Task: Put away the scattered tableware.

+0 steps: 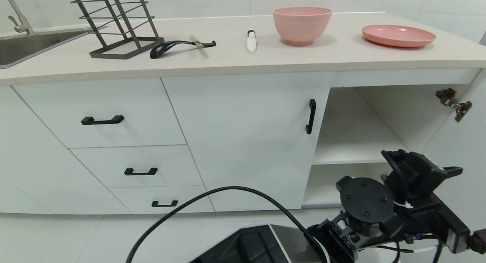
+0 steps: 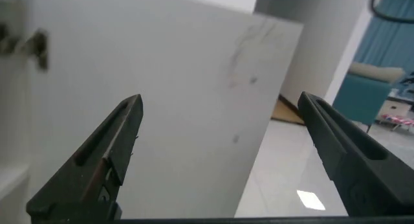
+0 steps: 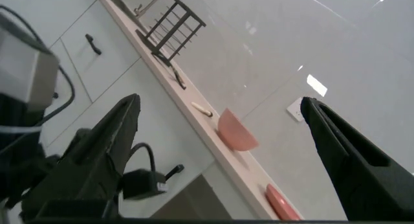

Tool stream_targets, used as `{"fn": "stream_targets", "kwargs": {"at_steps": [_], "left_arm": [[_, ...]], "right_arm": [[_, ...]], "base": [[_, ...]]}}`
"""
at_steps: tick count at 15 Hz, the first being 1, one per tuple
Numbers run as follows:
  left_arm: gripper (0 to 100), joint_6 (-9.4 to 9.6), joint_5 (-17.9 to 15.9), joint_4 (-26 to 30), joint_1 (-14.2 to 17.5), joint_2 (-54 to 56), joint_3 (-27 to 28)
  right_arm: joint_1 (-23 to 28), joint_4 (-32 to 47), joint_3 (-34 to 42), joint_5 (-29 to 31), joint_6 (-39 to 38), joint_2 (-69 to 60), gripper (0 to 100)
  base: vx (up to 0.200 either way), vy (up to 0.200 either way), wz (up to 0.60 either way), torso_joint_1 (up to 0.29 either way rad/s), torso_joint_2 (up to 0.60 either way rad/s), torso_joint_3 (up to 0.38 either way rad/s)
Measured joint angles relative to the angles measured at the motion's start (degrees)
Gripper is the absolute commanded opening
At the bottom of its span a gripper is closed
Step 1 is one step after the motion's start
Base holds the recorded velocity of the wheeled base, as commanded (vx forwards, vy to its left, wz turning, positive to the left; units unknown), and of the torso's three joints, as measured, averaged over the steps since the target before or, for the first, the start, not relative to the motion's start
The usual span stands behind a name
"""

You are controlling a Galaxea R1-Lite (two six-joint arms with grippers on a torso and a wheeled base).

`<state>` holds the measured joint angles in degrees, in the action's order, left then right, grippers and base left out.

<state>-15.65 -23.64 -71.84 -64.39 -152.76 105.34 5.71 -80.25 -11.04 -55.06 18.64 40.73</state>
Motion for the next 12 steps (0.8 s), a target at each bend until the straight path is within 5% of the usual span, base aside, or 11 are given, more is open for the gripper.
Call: {"fn": "stream_targets", "kwargs": {"at_steps": [3, 7, 12], "left_arm": [[100, 0.93, 0.07, -3.12, 2.96, 9.74, -21.1], [100, 6.38, 0.07, -5.51, 10.95, 30.18, -48.92], [100, 10.08, 0.05, -6.44, 18.83, 54.11, -71.55]], "right_arm": [[0.0, 0.16, 4.0, 0.07, 0.29, -1.18, 100], [0.35, 2.38, 10.45, 1.17, 0.29, -1.45, 100], [0.83, 18.68, 10.97, 2.24, 0.27, -3.69, 100]], "base": [[0.0, 0.0, 0.0, 0.0, 0.0, 0.0], [0.0, 0.0, 0.0, 0.0, 0.0, 0.0], [0.0, 0.0, 0.0, 0.0, 0.0, 0.0]]}}
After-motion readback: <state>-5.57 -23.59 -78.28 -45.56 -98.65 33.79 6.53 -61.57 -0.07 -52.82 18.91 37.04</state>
